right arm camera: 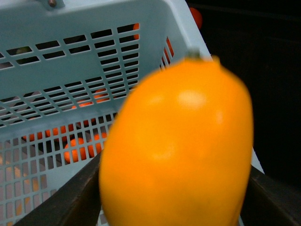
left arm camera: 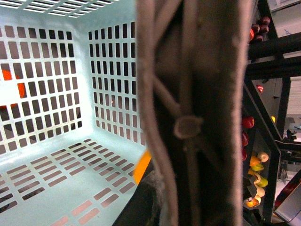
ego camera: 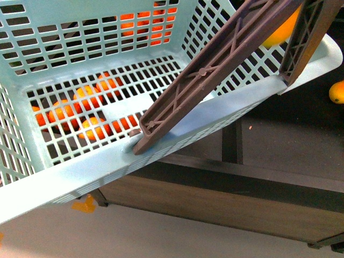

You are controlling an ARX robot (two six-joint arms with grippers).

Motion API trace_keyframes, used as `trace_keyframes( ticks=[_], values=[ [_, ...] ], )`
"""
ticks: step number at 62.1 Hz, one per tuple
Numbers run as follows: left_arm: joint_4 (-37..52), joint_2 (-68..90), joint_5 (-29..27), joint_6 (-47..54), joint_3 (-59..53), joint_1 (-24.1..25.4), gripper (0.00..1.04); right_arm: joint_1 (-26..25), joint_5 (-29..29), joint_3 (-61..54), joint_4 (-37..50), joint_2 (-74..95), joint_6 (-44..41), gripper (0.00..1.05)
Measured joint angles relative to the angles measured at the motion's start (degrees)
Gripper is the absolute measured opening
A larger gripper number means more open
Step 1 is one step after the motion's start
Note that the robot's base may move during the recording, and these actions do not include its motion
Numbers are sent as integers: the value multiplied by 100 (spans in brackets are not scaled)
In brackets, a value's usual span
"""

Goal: Pick mango and avocado into basket

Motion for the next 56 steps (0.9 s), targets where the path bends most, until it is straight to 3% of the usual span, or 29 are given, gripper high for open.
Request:
trace_keyframes(
  ticks=[6, 26, 41, 45, 48, 52, 56],
  values=[
    [0, 0, 13, 11, 0, 0, 4, 31, 11, 0, -24, 28, 20, 97],
    [-4, 2, -22, 31, -31, 2, 4, -33, 660, -9, -323, -94, 205, 96],
    [-4, 2, 7, 26, -31, -7, 4, -118, 745, -11, -328, -223, 289, 96],
    [-4, 2, 35, 11, -31, -7, 4, -103, 1950, -634, 1283, -238, -111, 85],
    [-4, 2, 24, 11, -31, -7, 4, -179, 2347, -1078, 2157, -332, -321, 78],
    [-4, 2, 11, 20, -31, -2, 4, -411, 2417, -1709, 3049, -614, -494, 67],
    [-4, 2, -33, 17, -31, 20, 4, -623, 2319, -2107, 3412, -927, -581, 59]
  ],
)
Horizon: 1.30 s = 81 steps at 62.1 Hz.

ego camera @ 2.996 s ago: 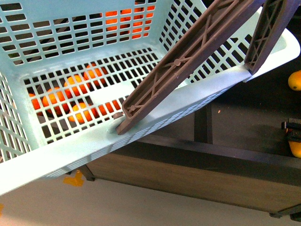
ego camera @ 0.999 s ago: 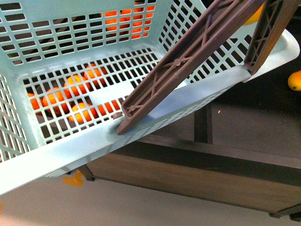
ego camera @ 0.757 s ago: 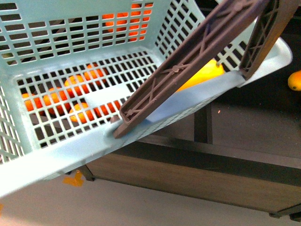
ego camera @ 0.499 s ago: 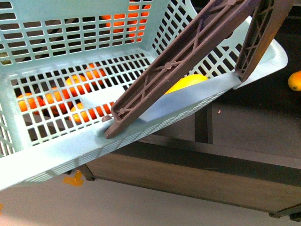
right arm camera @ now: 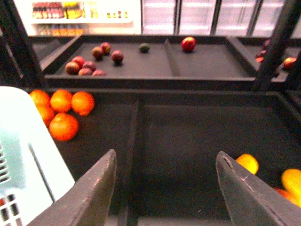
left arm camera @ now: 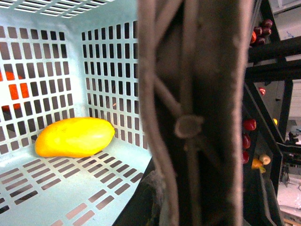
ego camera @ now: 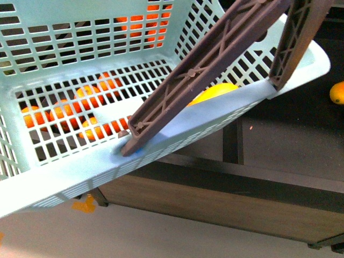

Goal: Pick mango and avocado into basket

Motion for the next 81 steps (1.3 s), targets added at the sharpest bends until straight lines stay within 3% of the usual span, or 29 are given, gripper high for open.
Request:
trace_keyframes(
  ticks=[20, 45, 48, 56, 78, 81],
  values=[
    [0, 0, 68, -15, 0, -15, 4, -1062, -1062, -1528, 2, -1558, -166, 2],
    [0, 0, 9, 4, 0, -13, 4, -1882, -1845, -2312, -739, -3086, -173, 2],
    [2, 0, 11, 7, 0, -13, 4, -1917, -1851, -2352, -782, -3178, -175, 8],
    [2, 0, 50, 0, 0, -17, 4, -1945, -1869, -2367, -798, -3239, -177, 39],
    [0, 0, 17, 7, 0, -15, 4, -1945, -1867, -2367, -798, -3244, -175, 95],
    [0, 0, 20, 4, 0, -15, 4, -1945, -1867, -2367, -798, -3244, -175, 97]
  ],
)
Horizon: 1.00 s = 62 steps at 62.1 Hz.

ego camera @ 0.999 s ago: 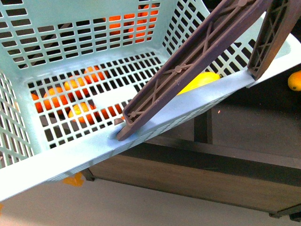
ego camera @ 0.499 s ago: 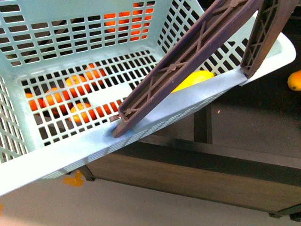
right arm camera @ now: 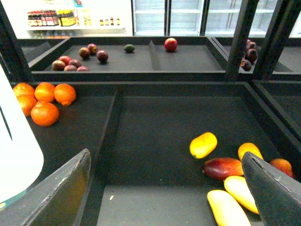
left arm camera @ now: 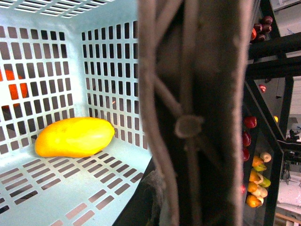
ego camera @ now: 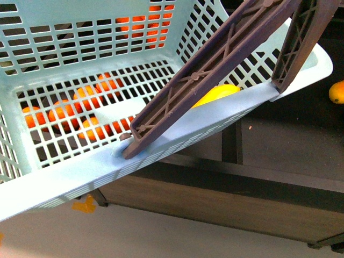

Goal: Pick mango and avocado into basket

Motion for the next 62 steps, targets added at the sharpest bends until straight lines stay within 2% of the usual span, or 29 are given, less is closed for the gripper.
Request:
trace_keyframes(
  ticks=[18, 62],
  values=[
    [2, 0, 153, -68, 0, -74, 4, -17, 4, 0, 0, -22, 0, 96],
    [0, -2, 15, -7, -11, -15, 4, -22, -13, -26, -7, -20, 0, 96]
  ],
)
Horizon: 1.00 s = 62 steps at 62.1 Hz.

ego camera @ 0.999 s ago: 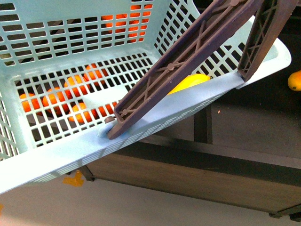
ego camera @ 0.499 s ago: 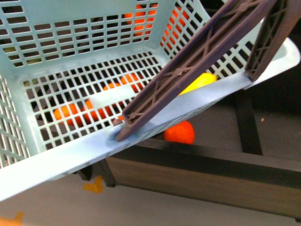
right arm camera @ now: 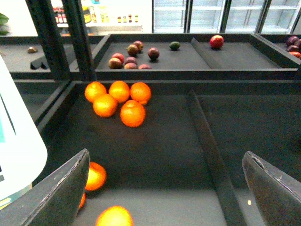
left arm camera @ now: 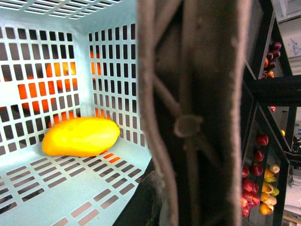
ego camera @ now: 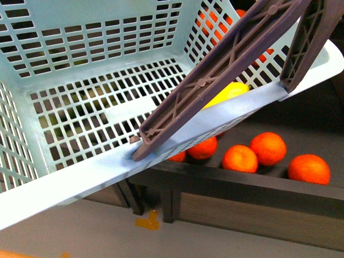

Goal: Pick mango and avocado into basket

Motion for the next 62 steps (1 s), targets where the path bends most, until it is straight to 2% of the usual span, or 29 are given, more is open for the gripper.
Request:
trace_keyframes(
  ticks=[62],
  values=[
    [0, 0, -2, 15, 0, 7, 4, -2, 2, 4, 2, -9, 0, 96]
  ],
)
